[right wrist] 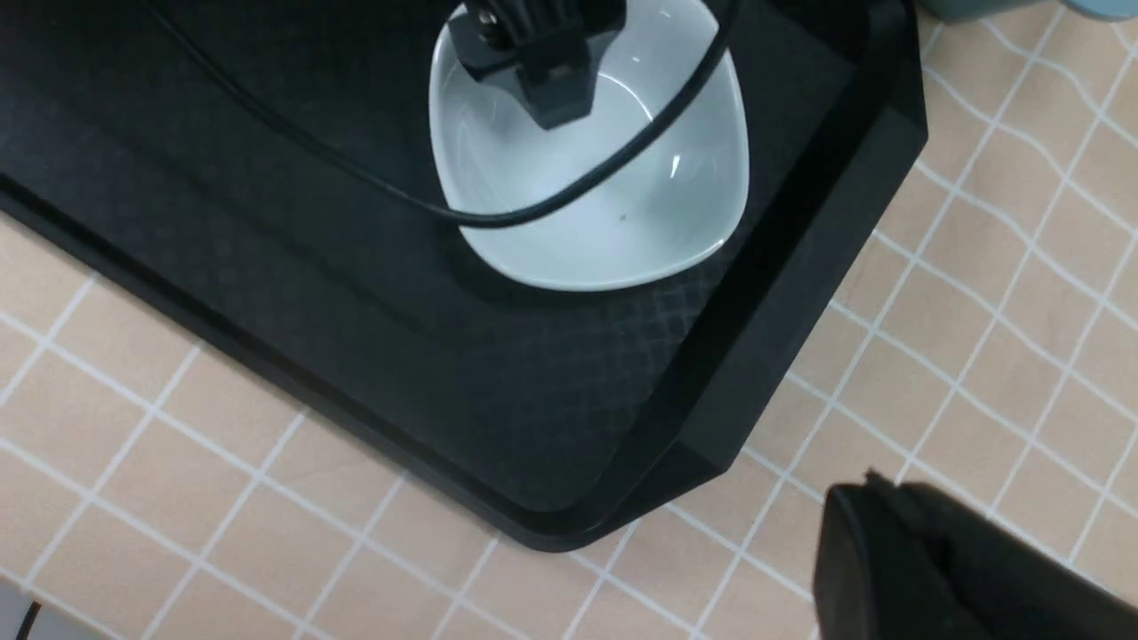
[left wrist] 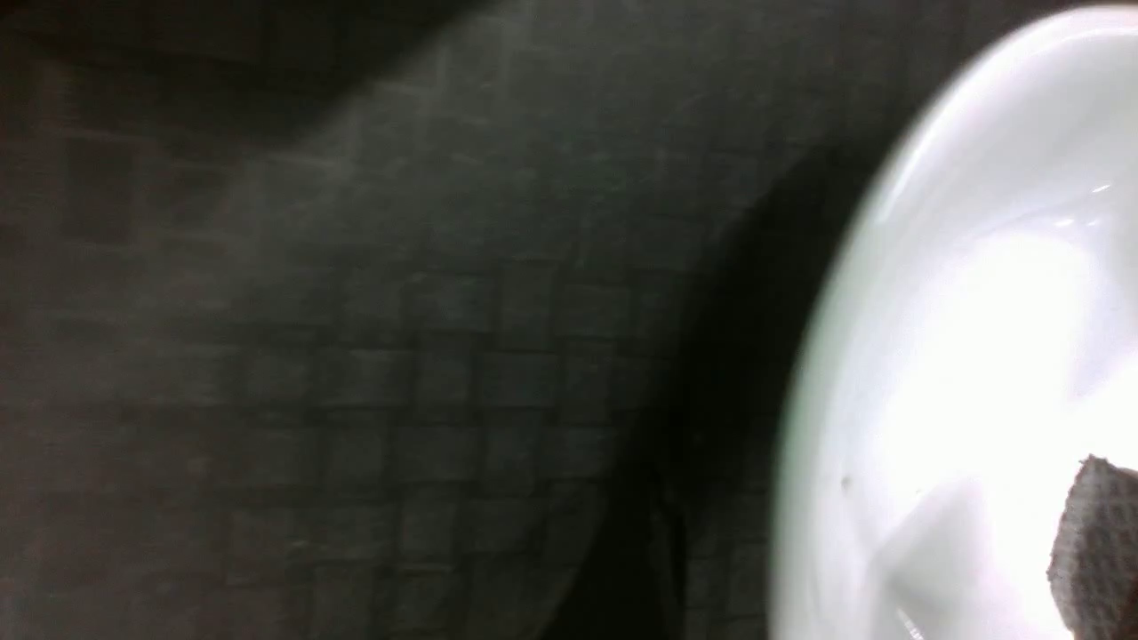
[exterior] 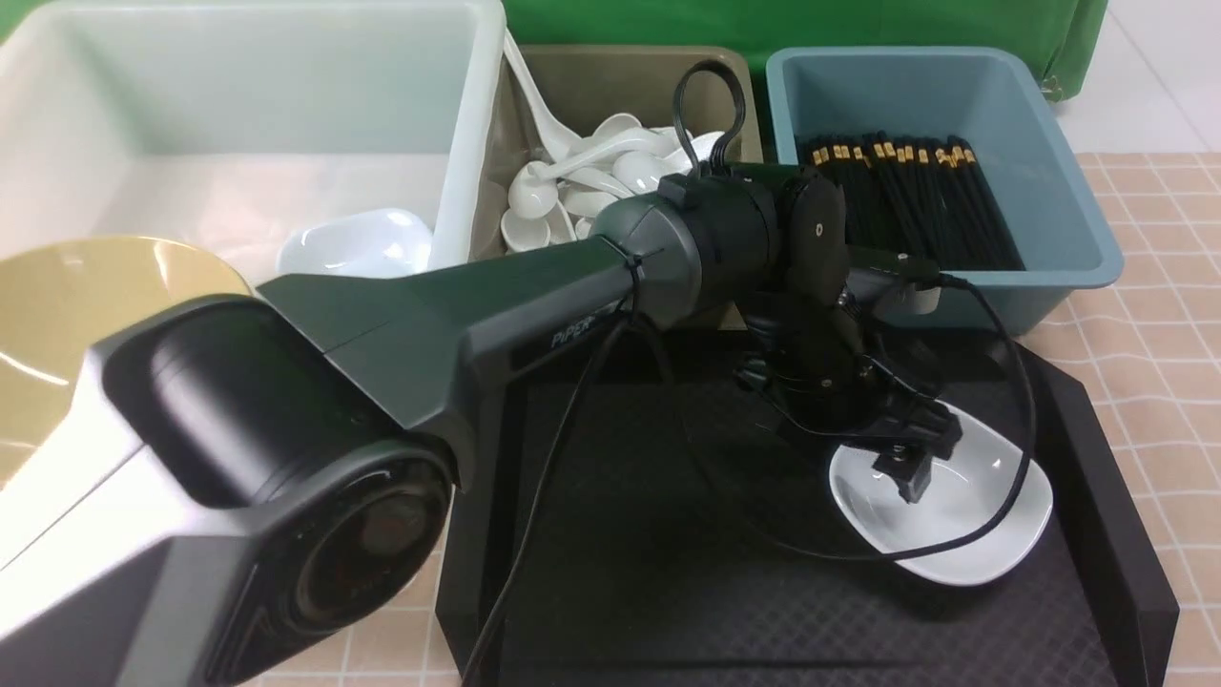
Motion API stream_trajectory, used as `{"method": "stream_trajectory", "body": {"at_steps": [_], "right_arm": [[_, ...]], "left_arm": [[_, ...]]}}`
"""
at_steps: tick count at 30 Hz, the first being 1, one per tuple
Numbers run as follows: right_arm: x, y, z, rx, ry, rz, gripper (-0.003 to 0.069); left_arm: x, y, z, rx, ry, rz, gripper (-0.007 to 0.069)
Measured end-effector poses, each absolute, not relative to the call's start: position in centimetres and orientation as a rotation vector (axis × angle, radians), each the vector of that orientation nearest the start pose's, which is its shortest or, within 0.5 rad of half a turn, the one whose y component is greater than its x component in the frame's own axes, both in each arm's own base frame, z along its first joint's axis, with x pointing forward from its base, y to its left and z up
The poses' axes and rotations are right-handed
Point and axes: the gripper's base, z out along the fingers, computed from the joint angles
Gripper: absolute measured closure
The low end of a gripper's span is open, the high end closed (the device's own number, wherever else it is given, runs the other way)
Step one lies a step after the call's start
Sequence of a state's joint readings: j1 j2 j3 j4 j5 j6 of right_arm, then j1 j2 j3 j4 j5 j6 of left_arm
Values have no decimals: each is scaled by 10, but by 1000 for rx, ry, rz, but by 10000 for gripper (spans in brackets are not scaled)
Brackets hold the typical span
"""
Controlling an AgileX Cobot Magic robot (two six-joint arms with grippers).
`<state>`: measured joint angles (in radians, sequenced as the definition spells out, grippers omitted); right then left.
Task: On brown table put chopsticks spoon bowls plates into blue grey white boxes.
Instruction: 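Grasp the small white bowl on the black tray by its rim with the left gripper, then place the white bowl into the white bin with the other dishes with the left gripper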
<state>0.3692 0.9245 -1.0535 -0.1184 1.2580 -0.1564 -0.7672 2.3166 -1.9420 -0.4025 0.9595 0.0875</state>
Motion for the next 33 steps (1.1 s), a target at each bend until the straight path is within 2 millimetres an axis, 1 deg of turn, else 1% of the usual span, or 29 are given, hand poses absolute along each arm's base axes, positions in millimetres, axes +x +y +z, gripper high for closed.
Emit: {"method": "stream_trajectory", "body": {"at_steps": [1, 3, 4, 6, 7, 8, 10, 11, 14, 15, 16, 17, 19, 20, 21, 22, 23, 24, 25, 26, 27, 28, 29, 30, 31, 32, 33], "right_arm": [[140, 43, 369, -683, 2511, -84, 610], [140, 43, 369, -683, 2511, -84, 610], [140, 43, 369, -683, 2511, -84, 610], [140, 43, 369, -683, 2511, -84, 610], [140, 43, 369, -683, 2511, -84, 610], [140, 43, 369, -683, 2511, -84, 610], [140, 44, 369, -685, 2511, -82, 610], [140, 44, 369, -686, 2510, -82, 610], [140, 45, 369, -693, 2508, -80, 610], [140, 45, 369, -700, 2506, -79, 610], [140, 46, 369, -711, 2503, -78, 610], [140, 46, 369, -712, 2503, -77, 610], [140, 48, 370, -722, 2485, -68, 610], [140, 48, 370, -722, 2485, -66, 610], [143, 51, 371, -737, 2451, -45, 610], [143, 51, 371, -737, 2449, -40, 610], [148, 57, 370, -763, 2421, 5, 610], [151, 61, 371, -788, 2408, 40, 610], [154, 65, 373, -812, 2392, 62, 610], [160, 72, 377, -844, 2375, 121, 610], [165, 78, 380, -878, 2357, 170, 610], [169, 83, 383, -898, 2345, 199, 610], [176, 92, 388, -947, 2311, 248, 610], [184, 101, 394, -981, 2284, 288, 610], [188, 110, 398, -1017, 2258, 307, 610], [190, 111, 400, -1015, 2256, 310, 610], [200, 130, 406, -1087, 2210, 335, 610]], "left_arm": [[338, -366, 173, 957, 2727, -662, 106], [337, -367, 173, 951, 2731, -673, 195], [337, -367, 172, 950, 2733, -673, 245], [338, -367, 169, 964, 2732, -669, 387], [337, -367, 169, 979, 2726, -667, 425], [337, -367, 168, 995, 2723, -664, 488], [337, -368, 169, 1012, 2713, -679, 570], [337, -367, 172, 1018, 2706, -686, 587], [336, -365, 183, 1041, 2682, -686, 606], [336, -361, 192, 1058, 2672, -667, 616], [338, -353, 205, 1066, 2657, -645, 620], [339, -350, 210, 1062, 2648, -642, 620], [347, -328, 250, 1038, 2574, -605, 620], [348, -325, 253, 1036, 2567, -599, 620], [351, -304, 289, 990, 2498, -584, 620], [352, -298, 298, 975, 2480, -579, 620], [352, -272, 336, 916, 2411, -555, 620], [349, -255, 359, 882, 2368, -537, 620], [349, -241, 373, 847, 2346, -519, 620], [344, -215, 400, 793, 2302, -480, 620], [343, -195, 413, 746, 2286, -446, 620], [339, -180, 426, 717, 2270, -418, 620], [337, -151, 440, 645, 2263, -364, 620], [335, -130, 449, 592, 2263, -323, 620], [333, -113, 455, 550, 2272, -293, 620], [331, -109, 457, 537, 2270, -283, 620], [331, -78, 462, 447, 2295, -230, 620]]}}
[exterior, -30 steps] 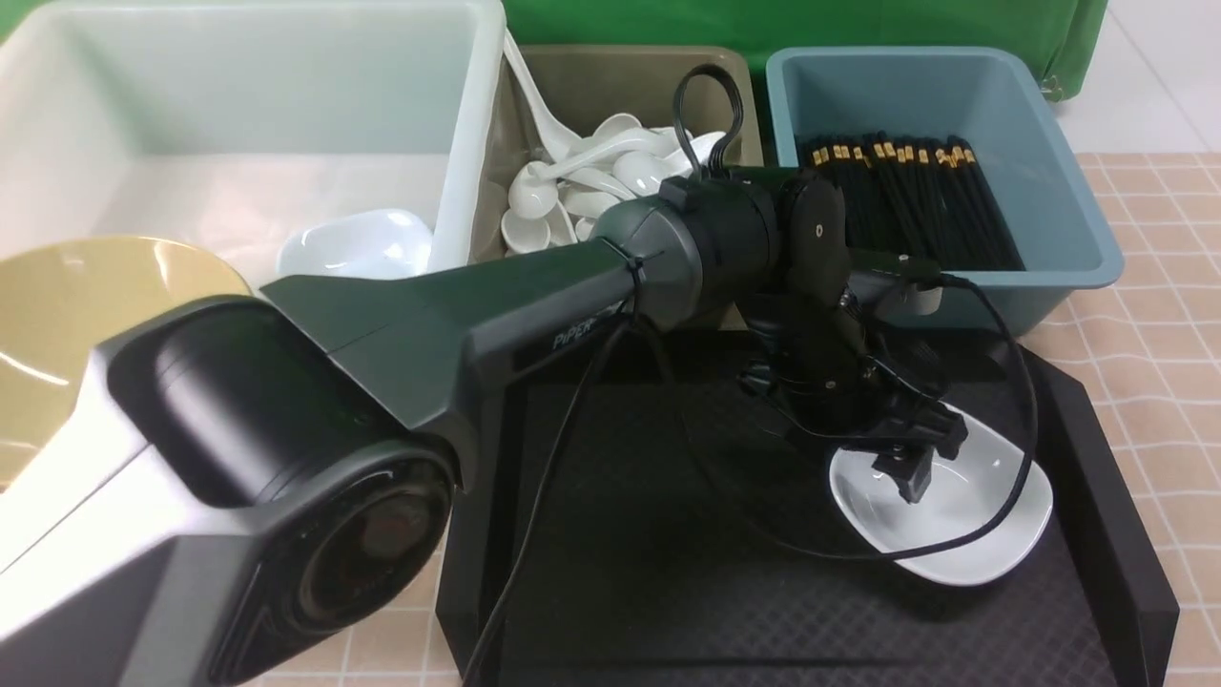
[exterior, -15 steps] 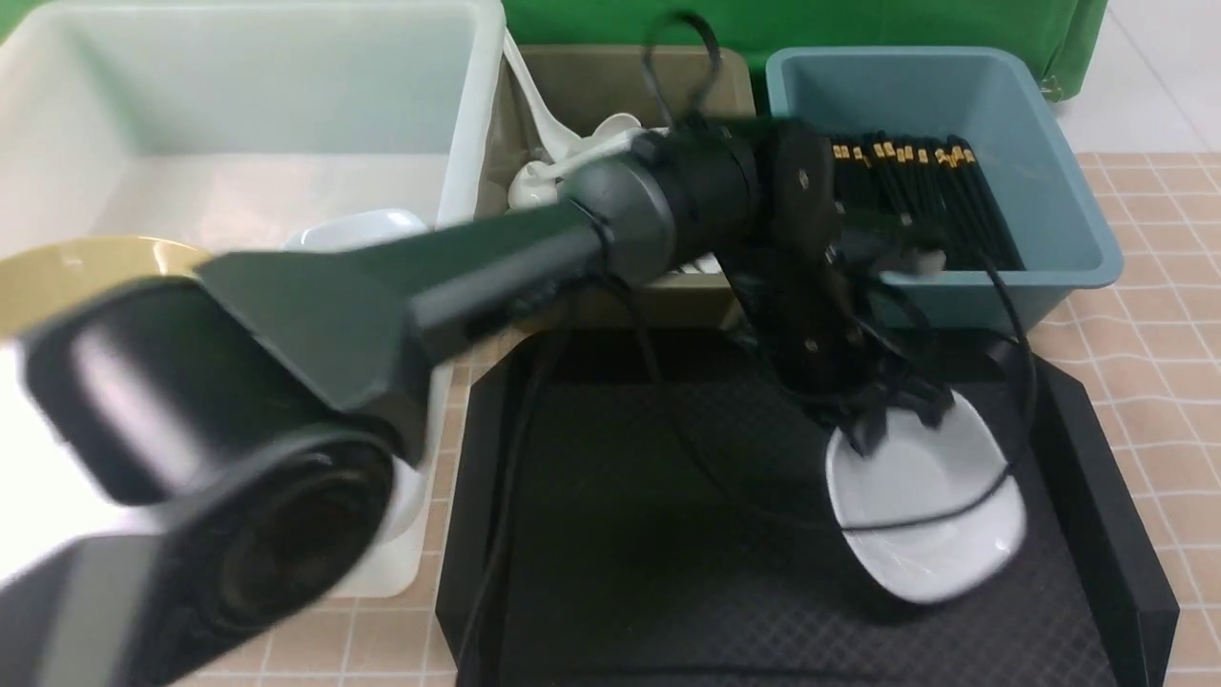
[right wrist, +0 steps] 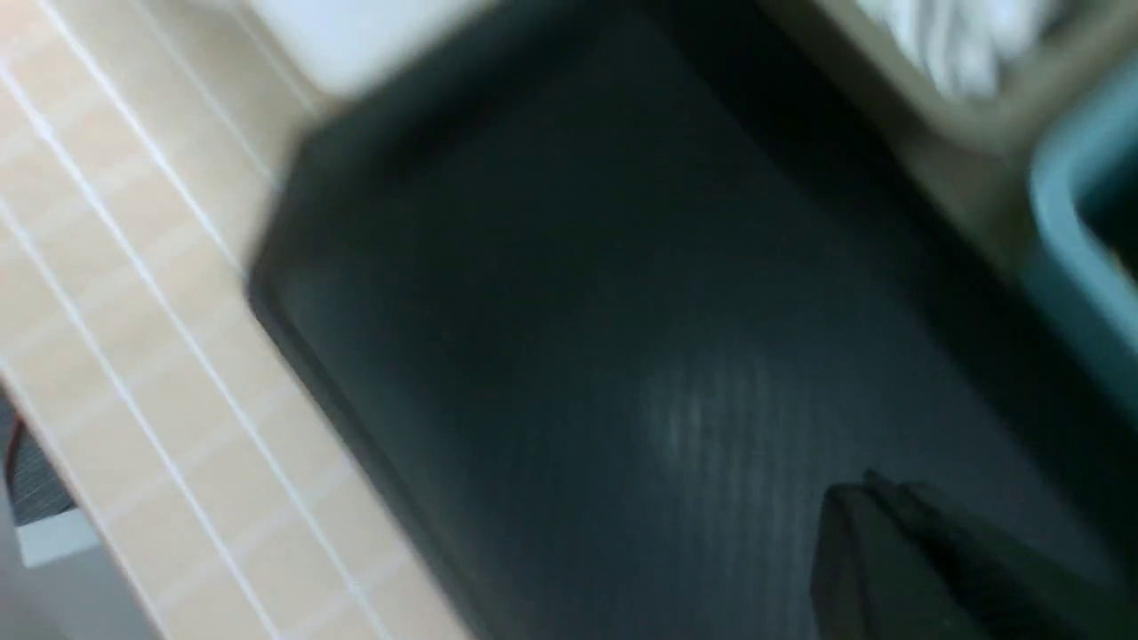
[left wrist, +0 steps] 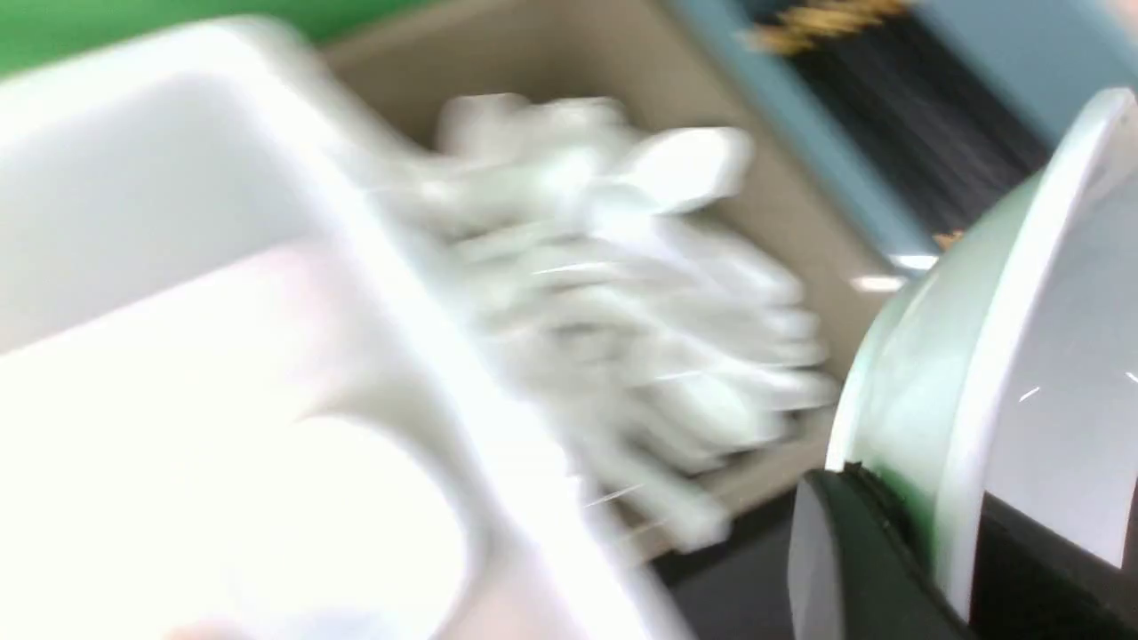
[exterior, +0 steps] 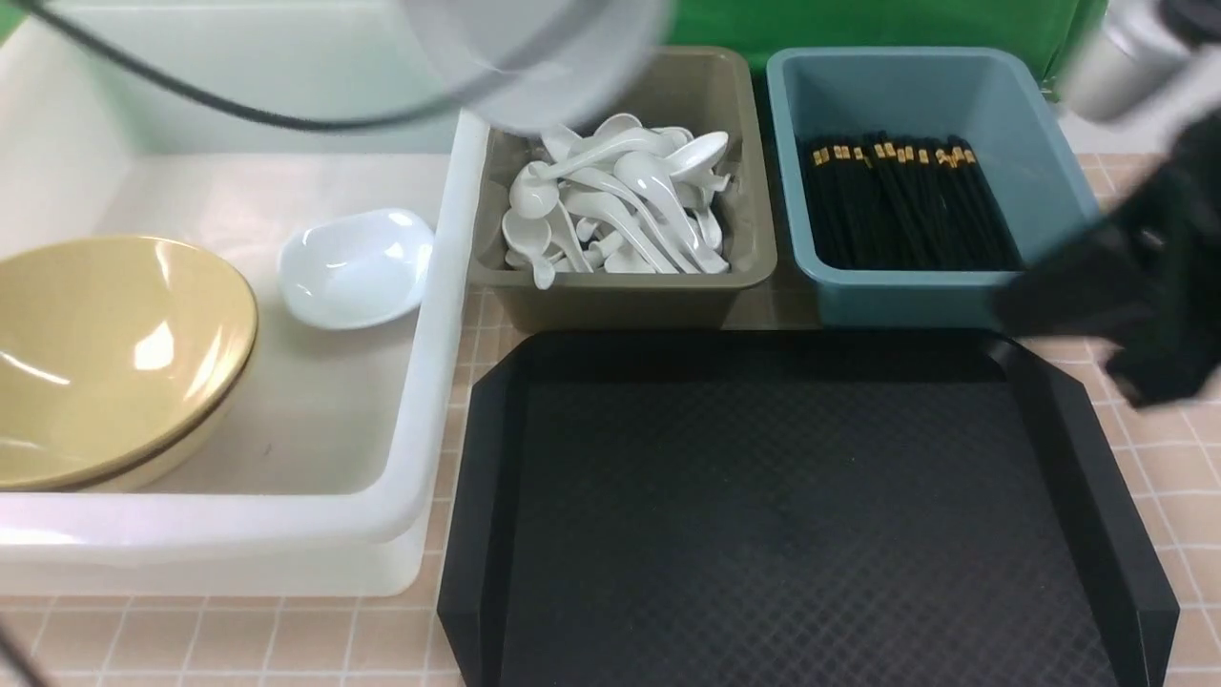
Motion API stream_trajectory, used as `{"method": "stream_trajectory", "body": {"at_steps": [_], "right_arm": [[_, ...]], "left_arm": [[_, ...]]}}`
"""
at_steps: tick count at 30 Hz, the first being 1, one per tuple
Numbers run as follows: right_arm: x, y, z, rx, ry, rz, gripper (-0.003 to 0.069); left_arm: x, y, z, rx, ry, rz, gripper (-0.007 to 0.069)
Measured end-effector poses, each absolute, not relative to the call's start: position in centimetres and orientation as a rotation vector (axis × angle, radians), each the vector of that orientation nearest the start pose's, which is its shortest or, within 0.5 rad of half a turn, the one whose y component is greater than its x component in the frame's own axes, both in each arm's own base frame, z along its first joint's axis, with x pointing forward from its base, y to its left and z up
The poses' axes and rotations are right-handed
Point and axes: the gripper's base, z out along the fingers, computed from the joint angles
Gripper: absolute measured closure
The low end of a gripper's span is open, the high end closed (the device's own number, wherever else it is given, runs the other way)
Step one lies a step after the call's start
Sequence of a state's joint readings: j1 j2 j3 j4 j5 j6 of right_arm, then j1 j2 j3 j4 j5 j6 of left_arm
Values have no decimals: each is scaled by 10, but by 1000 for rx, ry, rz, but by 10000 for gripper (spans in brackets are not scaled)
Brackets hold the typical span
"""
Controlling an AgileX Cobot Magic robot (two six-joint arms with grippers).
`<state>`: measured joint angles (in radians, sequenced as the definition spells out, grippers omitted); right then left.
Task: On brown table put chopsticks spoon bowls plates into blue grey white boxes.
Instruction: 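Place the white bowl into the white bin with the other dishes with the left gripper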
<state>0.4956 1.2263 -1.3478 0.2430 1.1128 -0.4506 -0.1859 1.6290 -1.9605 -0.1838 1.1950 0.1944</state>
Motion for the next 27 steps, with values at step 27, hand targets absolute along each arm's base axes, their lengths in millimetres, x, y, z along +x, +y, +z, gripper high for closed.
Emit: {"method": "stream_trajectory", "body": {"at_steps": [27], "right_arm": [[248, 257, 424, -1500, 2022, 142, 610]], "left_arm": [[451, 26, 252, 225, 2541, -317, 616]]}}
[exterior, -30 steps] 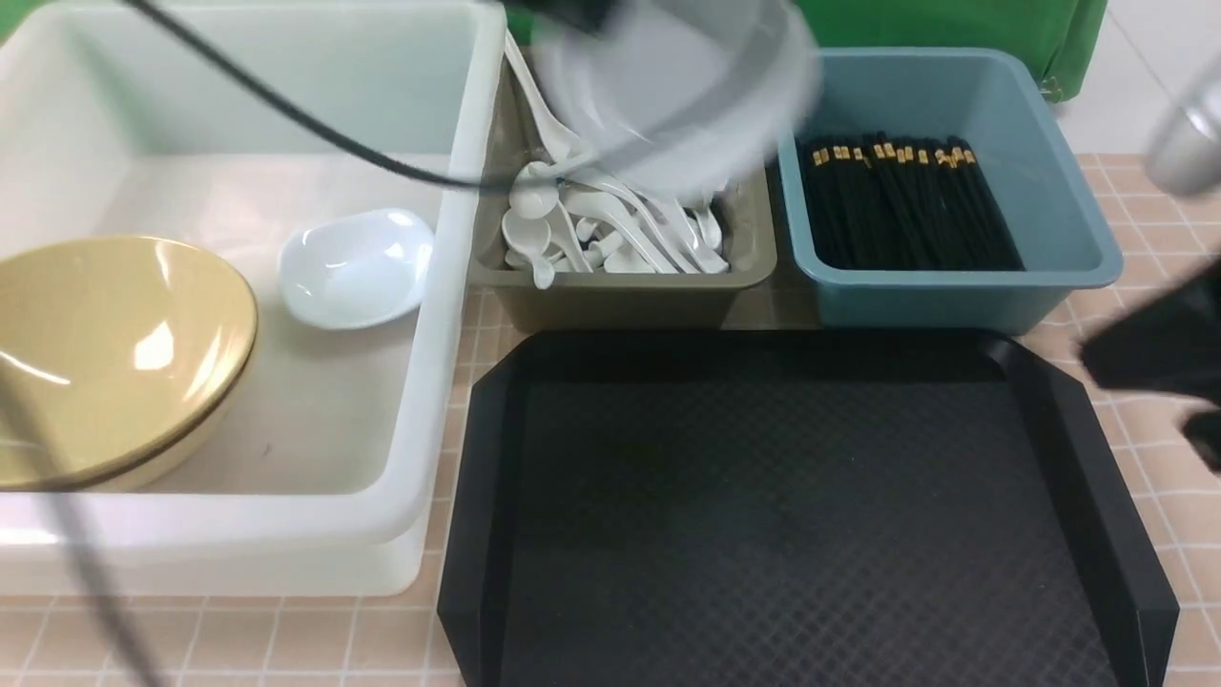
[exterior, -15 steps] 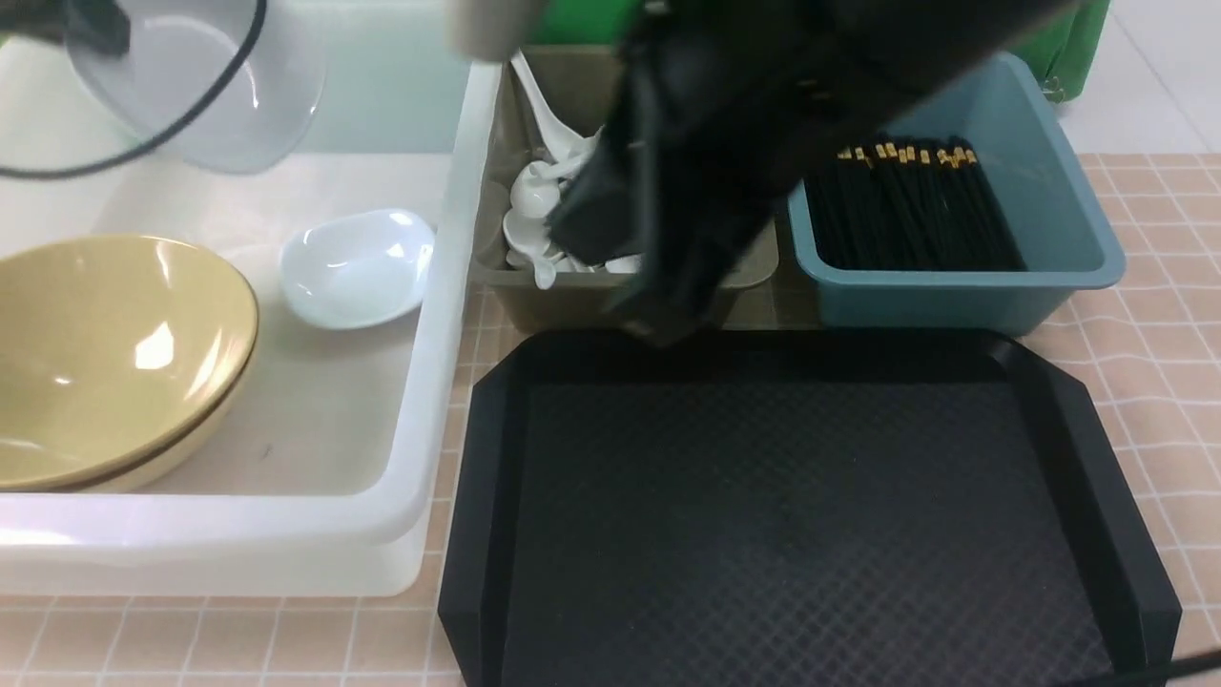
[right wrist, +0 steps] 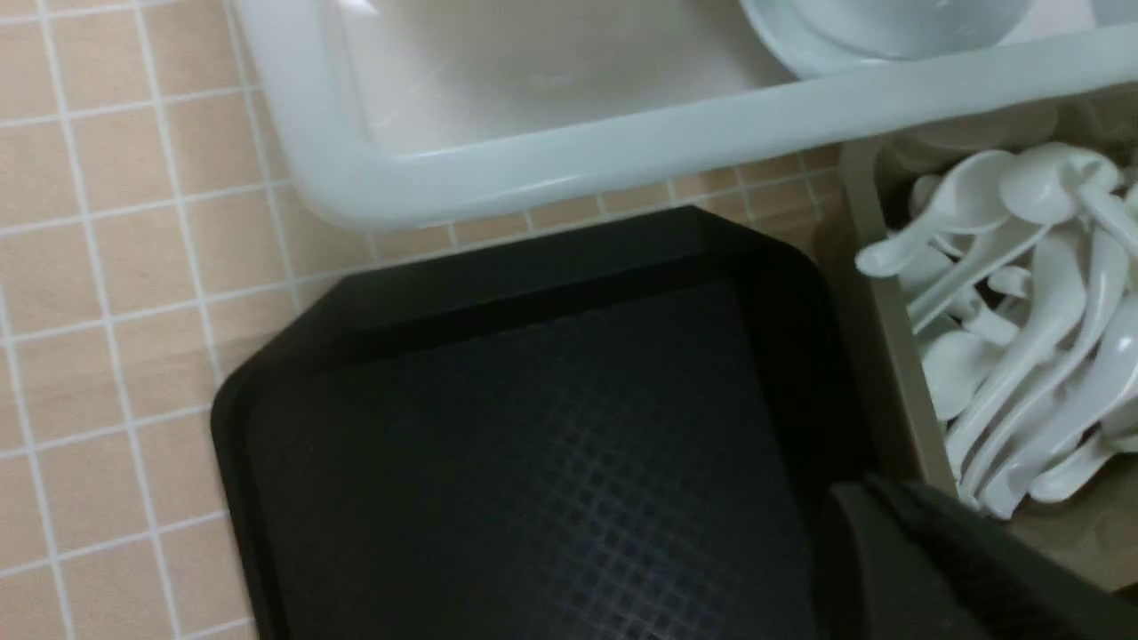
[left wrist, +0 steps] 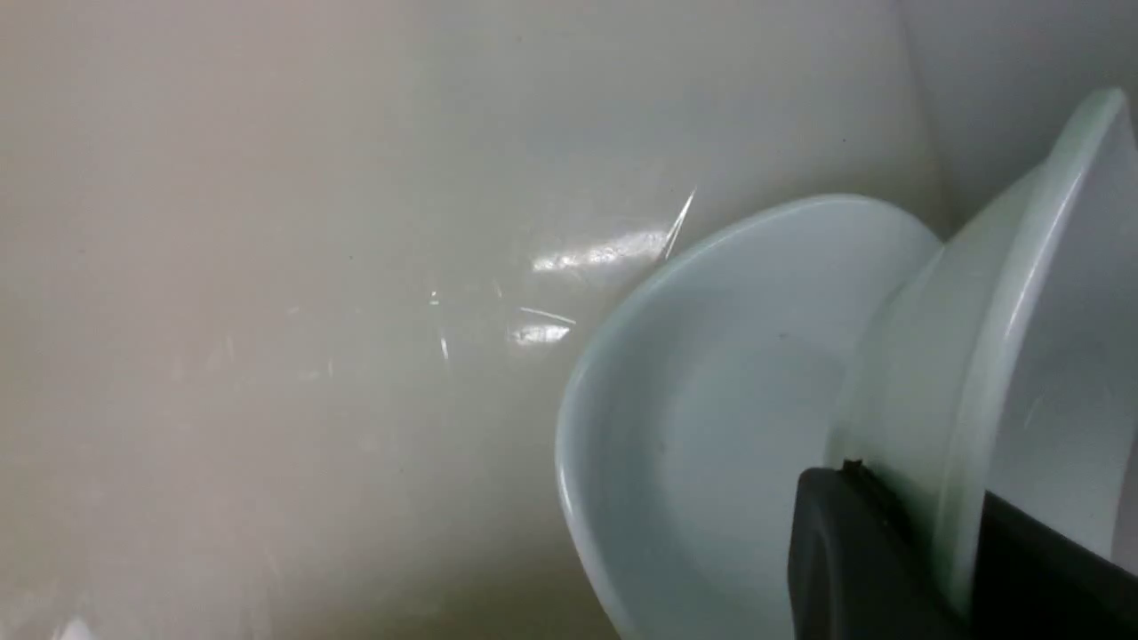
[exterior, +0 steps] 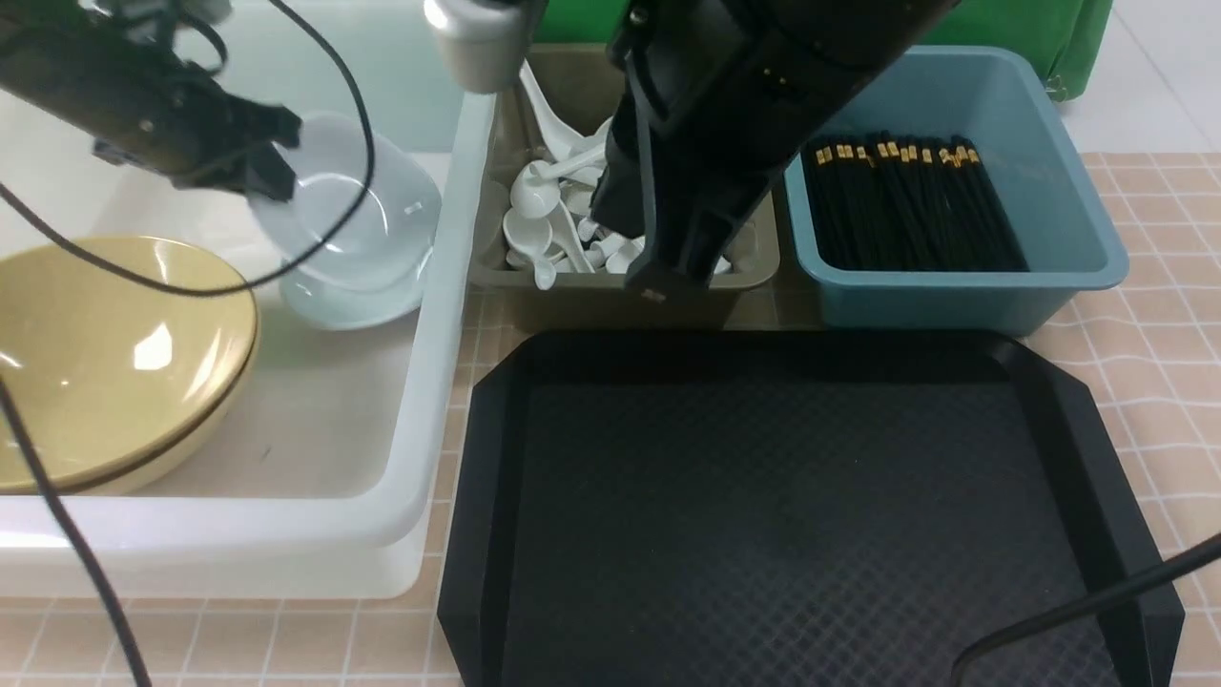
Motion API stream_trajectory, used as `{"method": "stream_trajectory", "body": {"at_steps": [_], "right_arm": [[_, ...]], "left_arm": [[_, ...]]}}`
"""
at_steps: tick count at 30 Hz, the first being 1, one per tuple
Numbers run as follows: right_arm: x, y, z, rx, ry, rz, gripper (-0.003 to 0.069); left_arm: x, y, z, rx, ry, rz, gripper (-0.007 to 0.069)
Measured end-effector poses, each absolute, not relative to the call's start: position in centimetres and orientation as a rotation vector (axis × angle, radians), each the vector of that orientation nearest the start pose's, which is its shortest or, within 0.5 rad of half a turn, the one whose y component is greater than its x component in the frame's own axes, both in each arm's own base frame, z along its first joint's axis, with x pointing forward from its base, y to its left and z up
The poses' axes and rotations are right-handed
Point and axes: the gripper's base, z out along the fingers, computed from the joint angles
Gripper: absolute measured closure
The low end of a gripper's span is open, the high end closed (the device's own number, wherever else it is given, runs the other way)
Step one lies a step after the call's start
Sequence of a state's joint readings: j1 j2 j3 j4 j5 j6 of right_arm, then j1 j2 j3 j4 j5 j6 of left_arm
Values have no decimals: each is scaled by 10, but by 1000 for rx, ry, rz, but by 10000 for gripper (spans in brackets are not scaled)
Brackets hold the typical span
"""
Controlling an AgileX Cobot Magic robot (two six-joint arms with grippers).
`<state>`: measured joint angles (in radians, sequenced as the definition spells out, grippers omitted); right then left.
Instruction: On brown table put chopsticks spoon bowls plates into blue grey white boxes.
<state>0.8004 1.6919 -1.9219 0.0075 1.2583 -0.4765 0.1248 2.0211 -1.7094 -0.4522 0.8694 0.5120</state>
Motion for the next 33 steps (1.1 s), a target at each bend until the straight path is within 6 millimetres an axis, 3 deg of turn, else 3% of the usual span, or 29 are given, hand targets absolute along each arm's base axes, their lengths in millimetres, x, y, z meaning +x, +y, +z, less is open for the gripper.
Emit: {"method": "stream_trajectory", "body": {"at_steps": [6, 11, 12, 13, 15, 16, 18, 21, 22, 25, 28, 29, 30, 31, 33], "right_arm": [[255, 250, 424, -1475, 2038, 123, 610], [257, 249, 424, -1468, 2043, 120, 610], [257, 249, 424, -1468, 2043, 120, 610], [257, 249, 424, -1468, 2043, 120, 610], [257, 249, 424, -1468, 2043, 120, 610], [257, 249, 424, -1468, 2043, 120, 610], [257, 249, 424, -1469, 2044, 120, 610], [257, 249, 424, -1469, 2044, 120, 610], [257, 249, 424, -1469, 2044, 120, 610], [257, 249, 424, -1468, 2045, 120, 610], [257, 247, 425, -1438, 2063, 109, 610], [257, 247, 425, -1431, 2065, 108, 610], [256, 244, 428, -1404, 2073, 94, 610], [256, 243, 429, -1397, 2073, 94, 610], [250, 236, 439, -1353, 2066, 86, 610]], "left_arm": [[460, 26, 237, 276, 2527, -270, 548], [460, 27, 238, 317, 2520, -234, 396], [461, 28, 238, 326, 2518, -219, 322], [460, 28, 238, 329, 2519, -216, 313], [460, 29, 241, 346, 2519, -194, 199], [460, 29, 241, 348, 2519, -192, 191], [460, 28, 256, 374, 2500, -179, 113], [456, 26, 291, 395, 2453, -175, 78], [456, 26, 296, 394, 2444, -173, 77], [444, 22, 341, 372, 2400, -193, 112], [421, 17, 391, 345, 2361, -198, 225], [421, 17, 392, 348, 2361, -199, 235], [402, 12, 421, 364, 2330, -167, 332], [399, 10, 424, 369, 2325, -164, 355], [371, -1, 455, 420, 2287, -127, 498]]}}
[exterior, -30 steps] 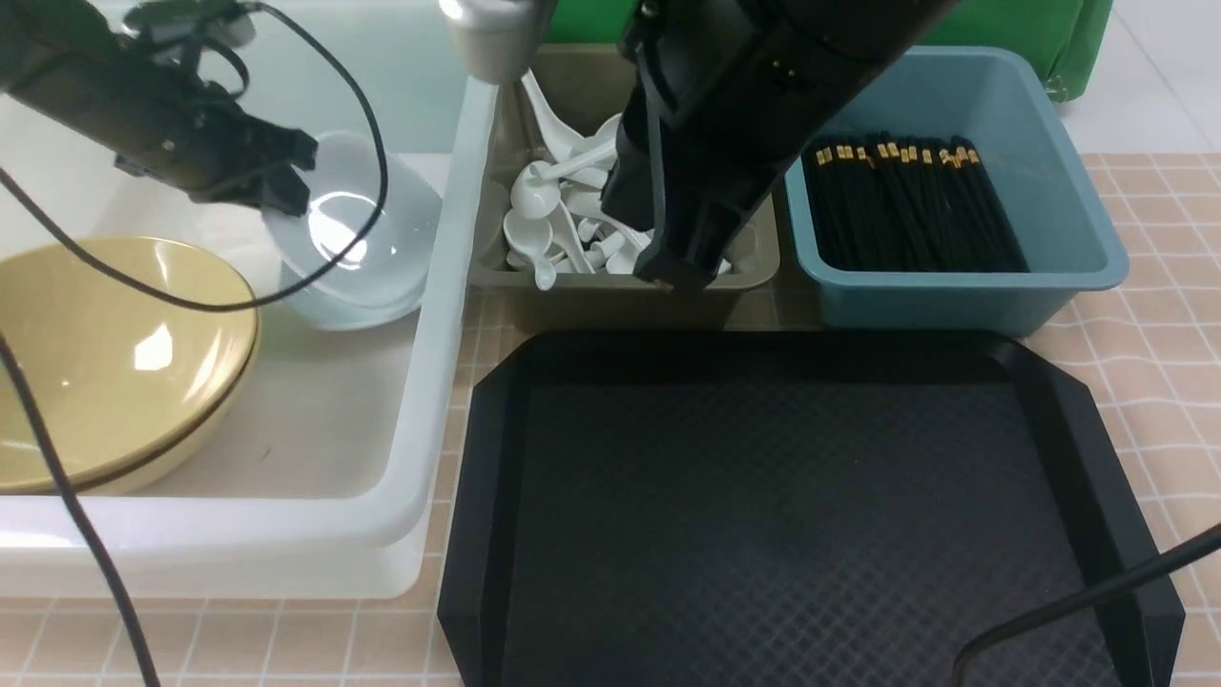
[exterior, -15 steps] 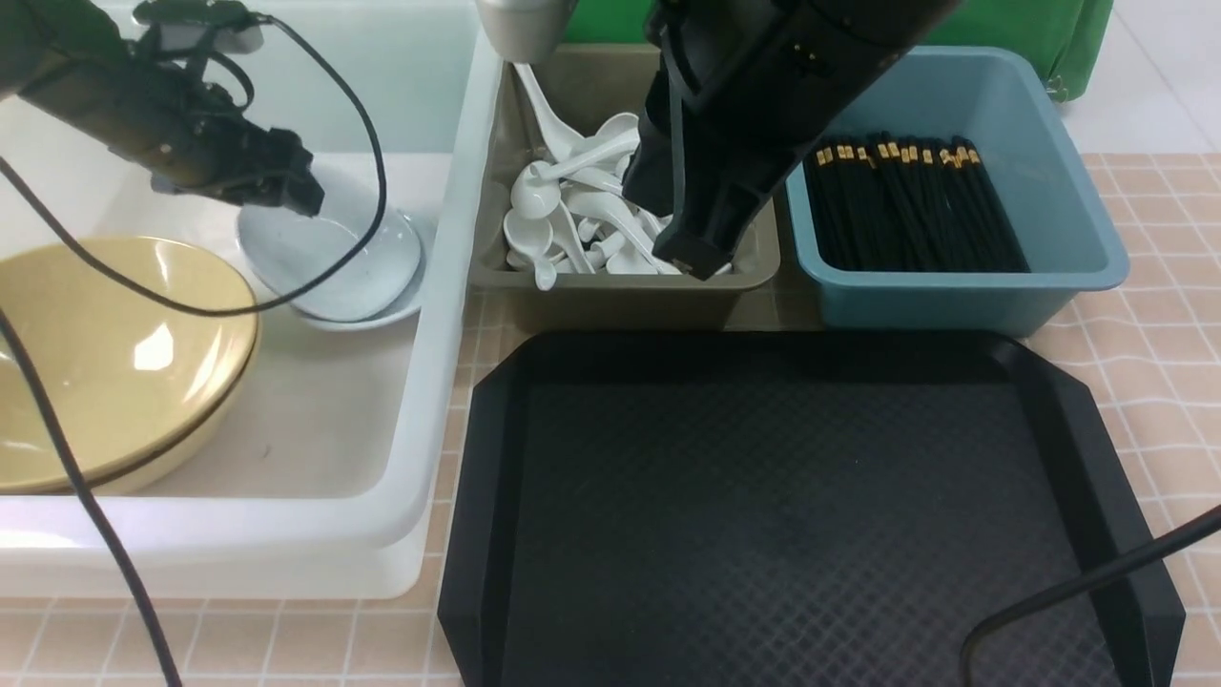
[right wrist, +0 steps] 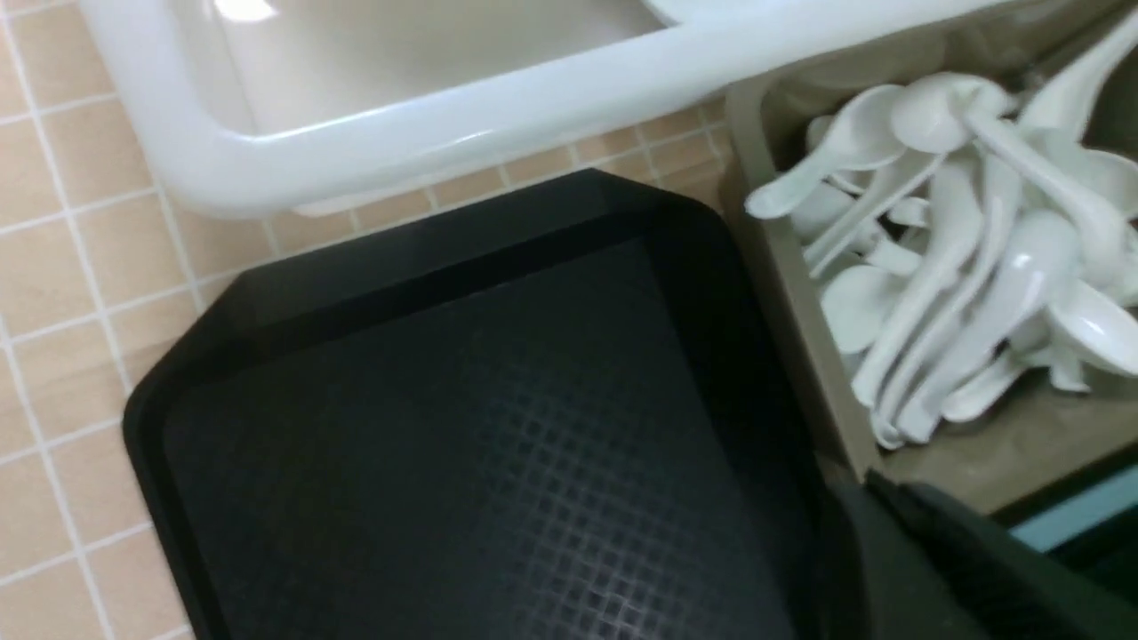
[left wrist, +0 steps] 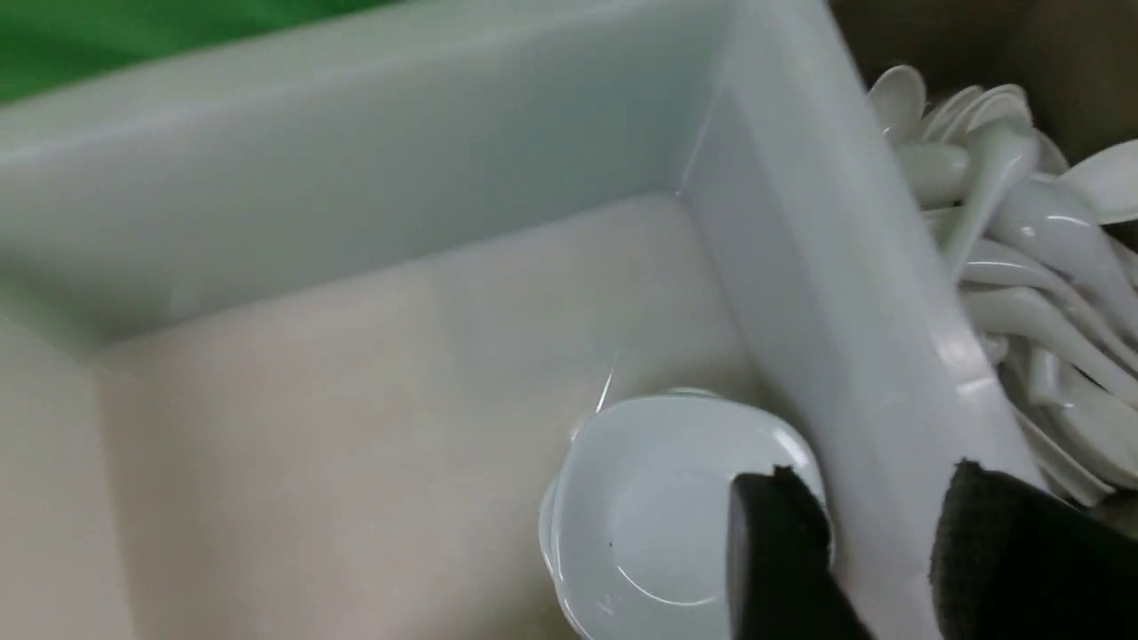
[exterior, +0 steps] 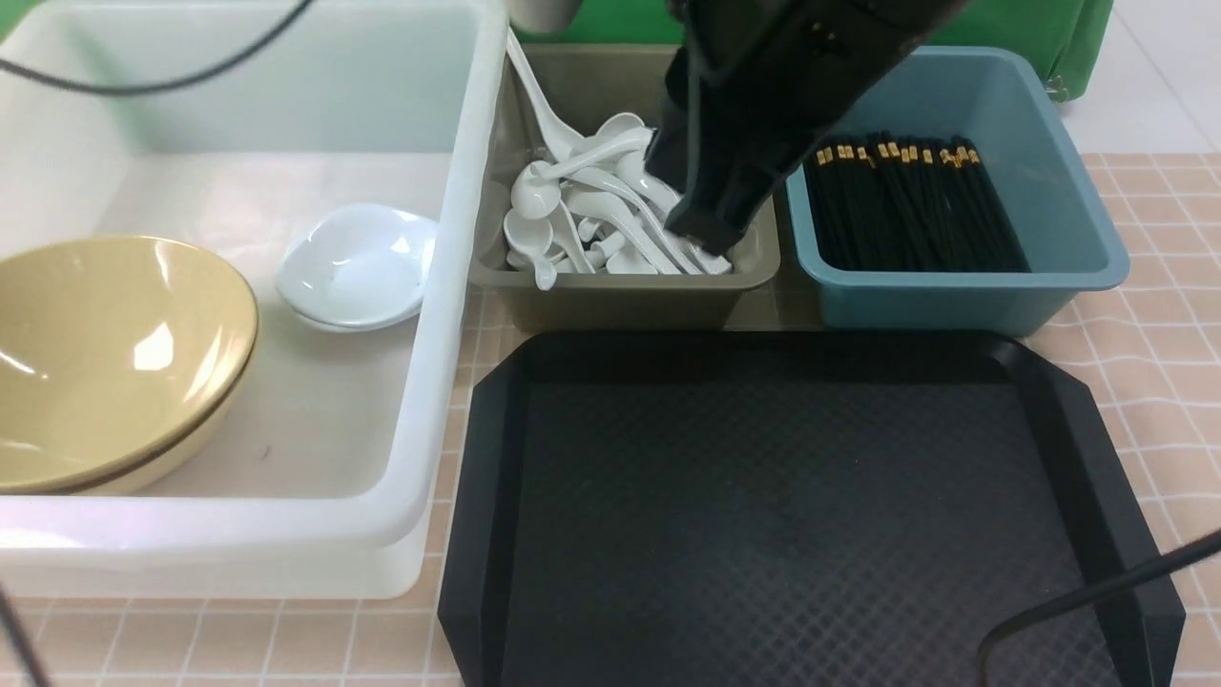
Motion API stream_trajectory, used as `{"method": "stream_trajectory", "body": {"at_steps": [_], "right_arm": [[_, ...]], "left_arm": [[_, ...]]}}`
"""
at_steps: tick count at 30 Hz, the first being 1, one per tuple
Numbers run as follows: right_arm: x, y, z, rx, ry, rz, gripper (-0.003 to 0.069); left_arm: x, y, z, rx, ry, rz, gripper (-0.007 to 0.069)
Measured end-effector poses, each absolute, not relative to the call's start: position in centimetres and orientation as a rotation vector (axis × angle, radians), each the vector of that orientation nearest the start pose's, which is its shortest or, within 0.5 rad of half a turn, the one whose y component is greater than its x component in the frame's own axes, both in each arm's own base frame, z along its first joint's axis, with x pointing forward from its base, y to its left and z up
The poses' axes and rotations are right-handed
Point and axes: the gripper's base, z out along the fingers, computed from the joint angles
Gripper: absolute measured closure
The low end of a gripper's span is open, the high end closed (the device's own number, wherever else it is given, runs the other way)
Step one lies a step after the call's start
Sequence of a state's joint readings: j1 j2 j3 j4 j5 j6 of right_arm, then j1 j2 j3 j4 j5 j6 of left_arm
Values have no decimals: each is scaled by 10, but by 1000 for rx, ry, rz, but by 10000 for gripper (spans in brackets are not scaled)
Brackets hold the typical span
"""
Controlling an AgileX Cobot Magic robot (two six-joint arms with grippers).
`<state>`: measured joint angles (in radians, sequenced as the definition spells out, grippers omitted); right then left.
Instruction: On brown table put chopsticks spoon bowls plates into blue grey white boxes.
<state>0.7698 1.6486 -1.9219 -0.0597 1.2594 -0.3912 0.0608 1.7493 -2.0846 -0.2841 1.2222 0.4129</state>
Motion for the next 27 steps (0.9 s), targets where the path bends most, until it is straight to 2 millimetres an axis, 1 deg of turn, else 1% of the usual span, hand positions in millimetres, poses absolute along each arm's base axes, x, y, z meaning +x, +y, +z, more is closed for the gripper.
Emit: {"method": "stream_trajectory", "body": {"at_steps": [1, 2, 3, 4, 5, 6, 7, 8, 9, 10, 12, 13, 14, 18, 19, 20, 22, 23, 24, 25, 27], "right_arm": [[247, 232, 445, -1336, 2057, 88, 610], [244, 228, 449, -1326, 2049, 89, 610], [239, 223, 457, -1305, 2037, 96, 610], [235, 220, 461, -1292, 2029, 101, 610], [232, 217, 466, -1279, 2022, 106, 610], [228, 213, 471, -1267, 2011, 111, 610], [224, 209, 476, -1255, 2001, 117, 610], [221, 206, 479, -1239, 1993, 124, 610], [220, 205, 480, -1238, 1991, 124, 610], [216, 201, 482, -1220, 1980, 132, 610], [212, 197, 482, -1210, 1970, 138, 610], [208, 193, 477, -1195, 1962, 146, 610], [206, 192, 474, -1180, 1960, 154, 610], [198, 184, 458, -1126, 1931, 186, 610], [194, 180, 456, -1104, 1914, 199, 610], [192, 179, 451, -1094, 1908, 206, 610], [185, 173, 444, -1062, 1879, 226, 610], [181, 169, 441, -1043, 1861, 238, 610], [174, 162, 438, -1021, 1830, 251, 610], [173, 162, 435, -1018, 1825, 254, 610], [160, 149, 430, -971, 1761, 283, 610]], "left_arm": [[358, -7, 466, 440, 2271, -114, 550], [349, -11, 475, 447, 2252, -107, 573], [335, -16, 487, 451, 2228, -96, 603], [323, -20, 494, 445, 2211, -96, 617], [317, -23, 497, 439, 2208, -100, 622], [303, -26, 503, 428, 2196, -97, 622], [291, -28, 505, 420, 2200, -96, 622], [283, -28, 502, 411, 2215, -97, 622], [278, -28, 504, 408, 2210, -93, 622], [263, -28, 500, 394, 2233, -88, 622], [248, -26, 492, 382, 2263, -73, 622], [231, -23, 475, 365, 2313, -47, 621], [218, -21, 471, 350, 2315, -32, 621], [176, -13, 439, 283, 2276, 25, 621], [169, -12, 429, 271, 2262, 30, 621], [158, -11, 424, 259, 2230, 33, 621], [142, -10, 408, 228, 2183, 25, 621], [137, -10, 399, 218, 2168, 21, 621], [125, -9, 390, 196, 2134, 14, 621], [124, -9, 388, 193, 2131, 12, 621], [108, -8, 366, 164, 2107, -1, 620]]}}
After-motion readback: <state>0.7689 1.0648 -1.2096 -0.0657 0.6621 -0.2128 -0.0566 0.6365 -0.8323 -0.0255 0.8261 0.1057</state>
